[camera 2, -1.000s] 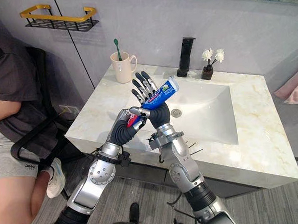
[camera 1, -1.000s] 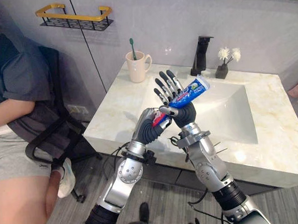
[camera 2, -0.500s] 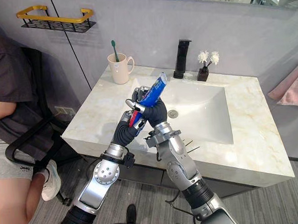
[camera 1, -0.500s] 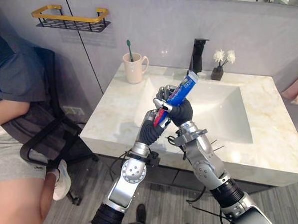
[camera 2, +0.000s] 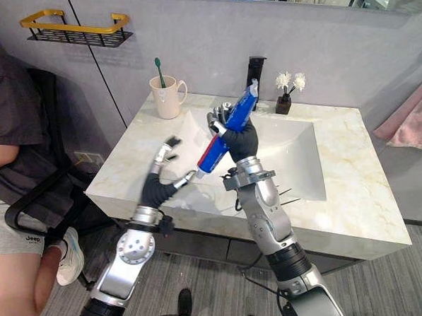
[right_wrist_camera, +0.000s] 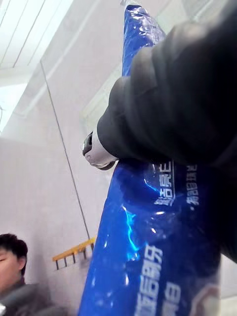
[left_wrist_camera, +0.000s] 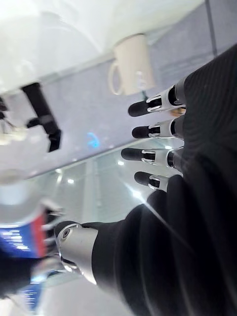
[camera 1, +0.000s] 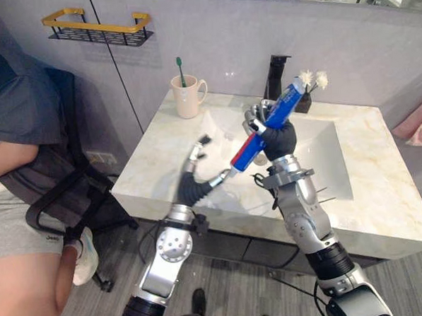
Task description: Organize washtable
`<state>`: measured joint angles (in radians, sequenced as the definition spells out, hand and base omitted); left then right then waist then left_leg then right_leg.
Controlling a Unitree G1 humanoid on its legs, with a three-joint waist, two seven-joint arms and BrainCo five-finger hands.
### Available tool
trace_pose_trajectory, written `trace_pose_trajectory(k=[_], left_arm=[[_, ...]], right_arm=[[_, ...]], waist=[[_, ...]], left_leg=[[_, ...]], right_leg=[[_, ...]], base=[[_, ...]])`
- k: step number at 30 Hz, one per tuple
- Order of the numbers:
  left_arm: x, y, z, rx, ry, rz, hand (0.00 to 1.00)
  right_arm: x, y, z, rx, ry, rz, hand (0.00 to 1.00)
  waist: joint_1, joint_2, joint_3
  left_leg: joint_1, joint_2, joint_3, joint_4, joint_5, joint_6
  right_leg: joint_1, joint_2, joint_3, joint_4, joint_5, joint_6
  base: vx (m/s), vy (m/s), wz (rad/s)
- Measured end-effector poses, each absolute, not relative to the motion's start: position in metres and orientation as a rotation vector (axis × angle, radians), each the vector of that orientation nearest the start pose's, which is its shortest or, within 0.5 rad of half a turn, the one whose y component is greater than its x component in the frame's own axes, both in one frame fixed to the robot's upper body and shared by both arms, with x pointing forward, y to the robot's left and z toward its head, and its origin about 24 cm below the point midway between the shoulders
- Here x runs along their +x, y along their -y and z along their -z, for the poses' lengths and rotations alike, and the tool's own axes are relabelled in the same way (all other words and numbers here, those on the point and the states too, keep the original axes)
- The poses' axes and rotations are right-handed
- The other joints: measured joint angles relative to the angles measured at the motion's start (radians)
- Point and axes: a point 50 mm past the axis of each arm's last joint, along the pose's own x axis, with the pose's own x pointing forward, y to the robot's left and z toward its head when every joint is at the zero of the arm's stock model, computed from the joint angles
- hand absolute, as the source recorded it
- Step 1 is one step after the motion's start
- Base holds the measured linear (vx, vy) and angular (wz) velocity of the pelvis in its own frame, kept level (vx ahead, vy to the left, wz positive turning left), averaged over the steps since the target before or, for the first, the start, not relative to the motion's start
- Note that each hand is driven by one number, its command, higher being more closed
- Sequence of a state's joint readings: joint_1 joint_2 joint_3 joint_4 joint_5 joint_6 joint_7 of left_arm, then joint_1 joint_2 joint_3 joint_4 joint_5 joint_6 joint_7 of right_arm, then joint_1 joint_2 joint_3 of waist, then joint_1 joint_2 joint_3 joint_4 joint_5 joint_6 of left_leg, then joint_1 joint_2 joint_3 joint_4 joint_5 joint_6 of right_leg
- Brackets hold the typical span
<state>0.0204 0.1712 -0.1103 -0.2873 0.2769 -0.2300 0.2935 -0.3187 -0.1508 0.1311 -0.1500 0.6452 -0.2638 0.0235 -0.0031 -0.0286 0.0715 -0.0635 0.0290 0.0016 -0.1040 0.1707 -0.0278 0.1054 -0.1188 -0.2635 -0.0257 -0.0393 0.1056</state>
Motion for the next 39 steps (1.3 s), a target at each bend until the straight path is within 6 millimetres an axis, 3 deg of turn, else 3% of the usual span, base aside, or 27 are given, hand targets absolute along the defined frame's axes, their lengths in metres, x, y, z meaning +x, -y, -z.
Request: trace_pose_trajectory(k=[5,10,13,15,16,21,25,34,37,39], left_arm=[[0.22,-0.191,-0.125,0.367,0.541,-0.336,0.0],[0.195,-0.242,-0.105,0.384,0.421,-0.626,0.0],[0.179,-0.269,-0.067,0.317,0.232,-0.771,0.0],[0.161,-0.283,-0.028,0.182,0.057,-0.865,0.0],[0.157,-0.284,-0.018,0.155,0.013,-0.88,0.0],[0.117,-0.278,0.07,0.005,-0.425,-0.885,0.0],[0.092,-0.262,0.107,-0.037,-0.661,-0.819,0.0],[0.083,-0.235,0.129,-0.036,-0.798,-0.607,0.0],[0.09,-0.224,0.131,-0.011,-0.812,-0.517,0.0],[0.09,-0.219,0.134,-0.002,-0.829,-0.464,0.0]], right_arm=[[0.275,0.163,-0.17,0.477,0.652,-0.163,1.0],[0.266,0.18,-0.158,0.466,0.64,-0.078,1.0],[0.261,0.191,-0.15,0.476,0.627,-0.016,1.0],[0.258,0.195,-0.146,0.493,0.623,0.02,1.0],[0.257,0.196,-0.145,0.496,0.622,0.025,1.0],[0.251,0.197,-0.145,0.473,0.631,0.059,1.0],[0.25,0.197,-0.144,0.443,0.628,0.075,1.0],[0.252,0.203,-0.15,0.365,0.649,0.133,1.0],[0.261,0.207,-0.169,0.329,0.708,0.126,1.0],[0.273,0.208,-0.193,0.282,0.783,0.122,1.0]], waist=[[0.01,0.003,-0.002],[0.02,0.004,-0.004],[0.022,0.008,-0.023],[0.024,0.006,-0.026],[0.024,0.006,-0.026],[0.02,0.003,-0.028],[0.023,-0.007,-0.035],[0.036,-0.01,-0.036],[0.048,-0.011,-0.036],[0.058,-0.011,-0.035]], left_leg=[[0.001,-0.005,-0.011,0.0,-0.003,-0.003],[-0.002,-0.008,-0.016,0.0,-0.004,-0.005],[-0.008,-0.013,-0.025,0.0,-0.004,-0.005],[-0.01,-0.012,-0.028,0.0,-0.004,-0.005],[-0.011,-0.011,-0.029,0.0,-0.004,-0.005],[-0.024,-0.014,-0.053,0.0,-0.01,-0.012],[-0.03,-0.015,-0.064,0.0,-0.009,-0.013],[-0.034,-0.021,-0.101,0.0,-0.008,-0.015],[-0.034,-0.022,-0.108,0.0,-0.008,-0.015],[-0.041,-0.02,-0.109,0.0,-0.008,-0.015]], right_leg=[[0.012,-0.001,-0.012,-0.012,-0.001,-0.001],[0.013,-0.003,-0.019,-0.013,-0.002,0.0],[0.012,-0.006,-0.031,-0.013,-0.004,0.001],[0.012,-0.005,-0.034,-0.013,-0.006,-0.001],[0.012,-0.005,-0.035,-0.013,-0.006,-0.001],[0.012,-0.005,-0.06,-0.012,-0.01,0.0],[0.013,-0.006,-0.074,-0.01,-0.015,0.0],[0.022,-0.008,-0.114,0.005,-0.034,0.006],[0.026,-0.007,-0.121,0.003,-0.035,0.009],[0.019,-0.005,-0.12,0.002,-0.035,0.008]], base=[[0.01,-0.011,0.06],[0.0,-0.007,0.04],[0.01,-0.003,0.11],[0.0,-0.008,0.04],[-0.02,-0.01,0.05],[-0.02,-0.005,0.13],[0.01,-0.01,0.13],[0.02,-0.024,0.13],[0.0,-0.021,0.07],[0.0,0.0,0.0]])
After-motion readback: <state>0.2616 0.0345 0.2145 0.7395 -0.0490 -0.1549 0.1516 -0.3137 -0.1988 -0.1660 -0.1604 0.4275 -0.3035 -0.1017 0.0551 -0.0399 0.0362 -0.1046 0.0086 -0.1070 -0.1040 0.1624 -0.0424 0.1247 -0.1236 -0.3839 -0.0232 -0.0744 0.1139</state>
